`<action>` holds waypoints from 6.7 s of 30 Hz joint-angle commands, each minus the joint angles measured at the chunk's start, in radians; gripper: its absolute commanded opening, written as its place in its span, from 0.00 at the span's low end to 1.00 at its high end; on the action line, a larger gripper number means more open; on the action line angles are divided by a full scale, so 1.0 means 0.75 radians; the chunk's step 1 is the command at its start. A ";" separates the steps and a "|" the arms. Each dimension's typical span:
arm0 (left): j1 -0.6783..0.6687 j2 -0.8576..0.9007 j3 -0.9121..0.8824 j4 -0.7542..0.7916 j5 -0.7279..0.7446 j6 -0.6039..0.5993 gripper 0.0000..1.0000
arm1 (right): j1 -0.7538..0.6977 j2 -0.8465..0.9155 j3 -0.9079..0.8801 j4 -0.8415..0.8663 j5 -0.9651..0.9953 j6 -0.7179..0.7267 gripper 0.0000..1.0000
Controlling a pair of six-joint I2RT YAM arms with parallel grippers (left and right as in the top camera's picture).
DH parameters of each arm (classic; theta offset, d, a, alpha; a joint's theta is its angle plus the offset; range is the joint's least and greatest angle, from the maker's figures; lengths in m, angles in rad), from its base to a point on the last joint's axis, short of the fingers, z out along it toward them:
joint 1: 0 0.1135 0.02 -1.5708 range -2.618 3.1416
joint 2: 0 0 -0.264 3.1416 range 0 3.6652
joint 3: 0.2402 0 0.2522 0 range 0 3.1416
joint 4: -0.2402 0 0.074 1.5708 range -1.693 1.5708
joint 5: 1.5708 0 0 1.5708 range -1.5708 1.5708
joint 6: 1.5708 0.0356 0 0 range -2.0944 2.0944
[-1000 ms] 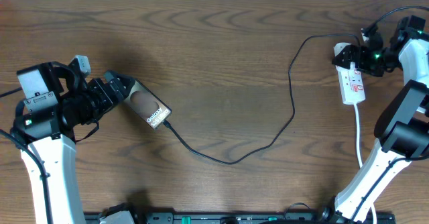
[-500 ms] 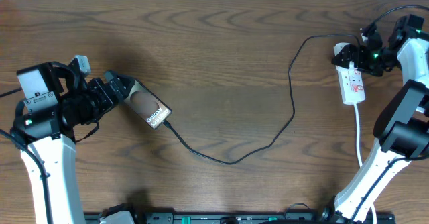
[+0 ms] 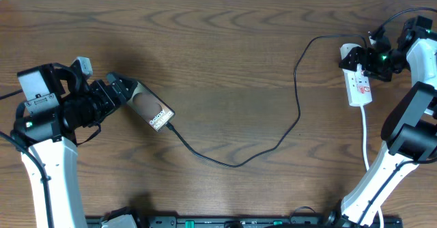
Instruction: Plug charger to phone and switch on socket
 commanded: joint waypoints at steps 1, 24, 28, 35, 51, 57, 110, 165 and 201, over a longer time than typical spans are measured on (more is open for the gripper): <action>0.006 -0.003 -0.007 -0.010 -0.007 0.008 0.91 | 0.013 0.020 -0.011 -0.022 -0.026 0.031 0.99; 0.006 -0.003 -0.007 -0.014 -0.008 0.009 0.91 | 0.035 0.021 -0.014 0.017 -0.166 0.026 0.99; 0.006 -0.003 -0.007 -0.014 -0.008 0.008 0.91 | 0.059 0.021 -0.016 0.026 -0.166 0.026 0.99; 0.006 -0.003 -0.007 -0.019 -0.007 0.008 0.91 | 0.070 0.021 -0.027 0.041 -0.166 0.032 0.99; 0.006 -0.003 -0.007 -0.019 -0.008 0.008 0.91 | 0.073 0.021 -0.071 0.062 -0.188 0.047 0.99; 0.006 -0.003 -0.007 -0.019 -0.008 0.008 0.91 | 0.080 0.021 -0.128 0.107 -0.224 0.067 0.99; 0.006 -0.003 -0.007 -0.023 -0.008 0.008 0.91 | 0.065 0.020 -0.028 -0.008 0.085 0.131 0.99; 0.006 -0.003 -0.007 -0.050 -0.008 0.018 0.92 | 0.036 0.020 0.062 0.019 -0.002 0.111 0.99; 0.006 -0.003 -0.007 -0.052 -0.018 0.018 0.91 | 0.042 0.020 0.001 0.038 -0.036 0.136 0.99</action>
